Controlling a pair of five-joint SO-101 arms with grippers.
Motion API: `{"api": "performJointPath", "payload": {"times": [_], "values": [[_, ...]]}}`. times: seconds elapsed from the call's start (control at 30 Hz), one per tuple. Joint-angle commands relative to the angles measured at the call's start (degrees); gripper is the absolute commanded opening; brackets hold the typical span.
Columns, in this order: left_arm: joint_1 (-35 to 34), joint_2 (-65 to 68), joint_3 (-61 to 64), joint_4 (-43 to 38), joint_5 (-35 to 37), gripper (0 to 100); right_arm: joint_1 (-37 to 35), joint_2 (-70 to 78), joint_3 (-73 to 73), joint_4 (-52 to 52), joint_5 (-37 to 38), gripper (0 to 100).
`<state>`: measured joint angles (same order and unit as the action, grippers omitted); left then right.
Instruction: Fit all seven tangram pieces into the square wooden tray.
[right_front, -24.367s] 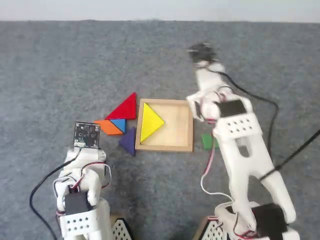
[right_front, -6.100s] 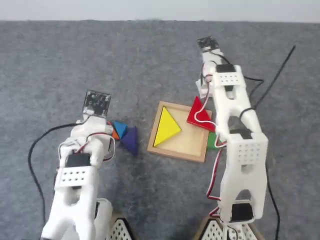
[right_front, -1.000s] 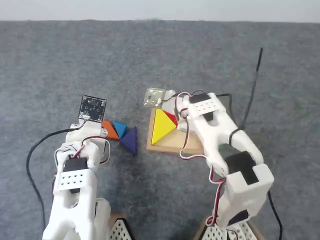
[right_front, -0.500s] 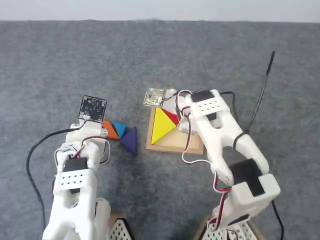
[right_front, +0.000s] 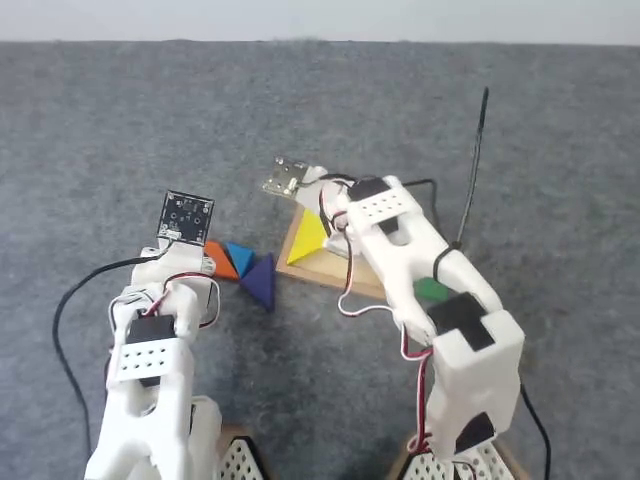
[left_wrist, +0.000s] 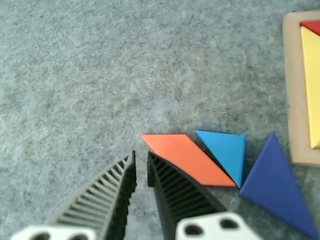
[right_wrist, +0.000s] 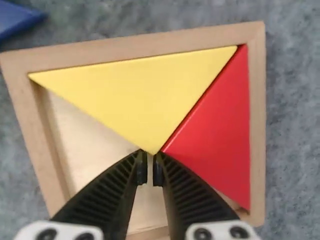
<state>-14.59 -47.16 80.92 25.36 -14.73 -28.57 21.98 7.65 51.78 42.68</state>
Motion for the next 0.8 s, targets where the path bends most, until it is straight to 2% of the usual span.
{"api": "performJointPath", "payload": {"times": [0.0,0.23,0.4,0.6,0.7,0.77], "values": [[-0.2,-1.4,-0.5,-1.1,-0.4,4,-1.7,-0.1,-3.9,2.3,-0.8,5.0],[-0.3,-1.6,-0.5,-1.1,-0.4,4,-7.7,-0.5,-3.9,8.4,4.4,5.0],[-0.4,-1.7,-0.8,-1.1,-0.4,4,-5.7,-9.3,-2.2,13.1,4.3,5.0],[-0.2,-1.4,-2.1,0.2,-0.2,4,-0.3,-27.7,11.1,10.2,3.8,5.0],[-1.2,-1.4,-5.5,4.6,4.0,4,-0.3,-36.4,20.0,5.8,-1.1,5.1],[-5.4,-1.4,-8.1,6.9,7.5,4,-2.7,-39.5,24.4,3.8,-3.8,5.5]]}}
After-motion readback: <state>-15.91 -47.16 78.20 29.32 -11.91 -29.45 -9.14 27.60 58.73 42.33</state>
